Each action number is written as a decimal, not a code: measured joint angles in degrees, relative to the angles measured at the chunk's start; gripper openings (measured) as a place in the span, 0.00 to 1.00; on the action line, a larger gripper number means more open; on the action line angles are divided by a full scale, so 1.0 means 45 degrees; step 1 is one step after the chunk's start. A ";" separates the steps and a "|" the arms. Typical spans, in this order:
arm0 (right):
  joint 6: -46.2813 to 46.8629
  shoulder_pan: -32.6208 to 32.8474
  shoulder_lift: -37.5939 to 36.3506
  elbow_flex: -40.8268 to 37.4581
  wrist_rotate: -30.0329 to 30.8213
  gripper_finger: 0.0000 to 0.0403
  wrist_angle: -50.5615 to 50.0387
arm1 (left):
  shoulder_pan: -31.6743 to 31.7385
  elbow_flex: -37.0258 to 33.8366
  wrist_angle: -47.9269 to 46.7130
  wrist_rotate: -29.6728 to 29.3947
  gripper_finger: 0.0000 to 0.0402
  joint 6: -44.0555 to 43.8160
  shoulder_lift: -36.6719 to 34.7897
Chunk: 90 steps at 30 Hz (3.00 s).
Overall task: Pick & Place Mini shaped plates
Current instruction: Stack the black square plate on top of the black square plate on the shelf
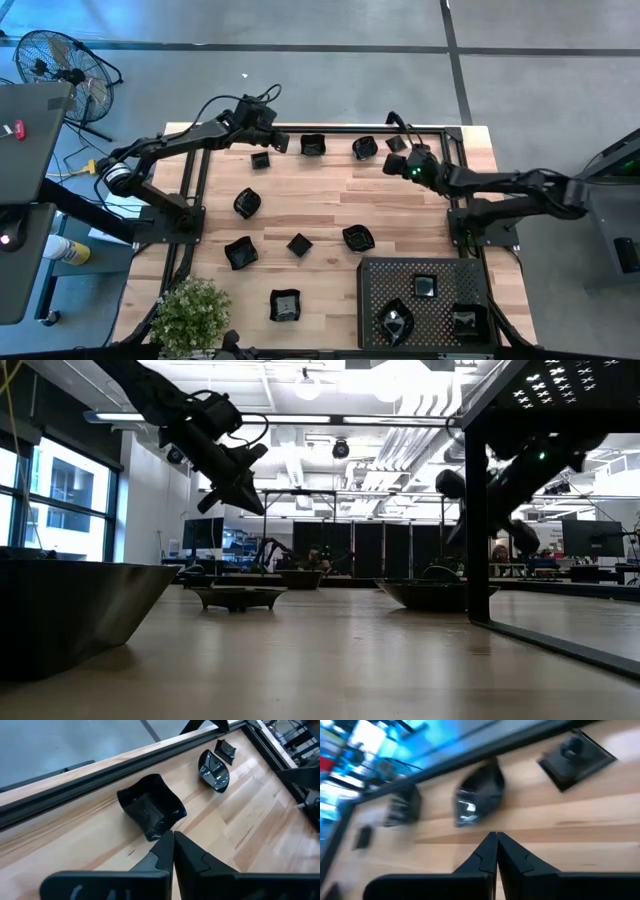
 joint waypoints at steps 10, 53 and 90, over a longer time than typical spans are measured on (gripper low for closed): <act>0.0046 -0.2160 0.3187 0.1300 -0.2450 0.28 0.0640 | -0.0005 0.0000 -0.0012 0.0105 0.01 0.0039 0.0000; -0.1109 -0.2695 0.6218 0.2024 -0.1859 0.01 0.3951 | -0.0005 0.0015 -0.0029 0.0020 0.01 0.0118 0.0005; -0.2855 -0.2605 0.2836 0.2024 0.3028 0.00 -0.0832 | -0.0005 0.0015 -0.0024 0.0054 0.01 0.0329 0.0010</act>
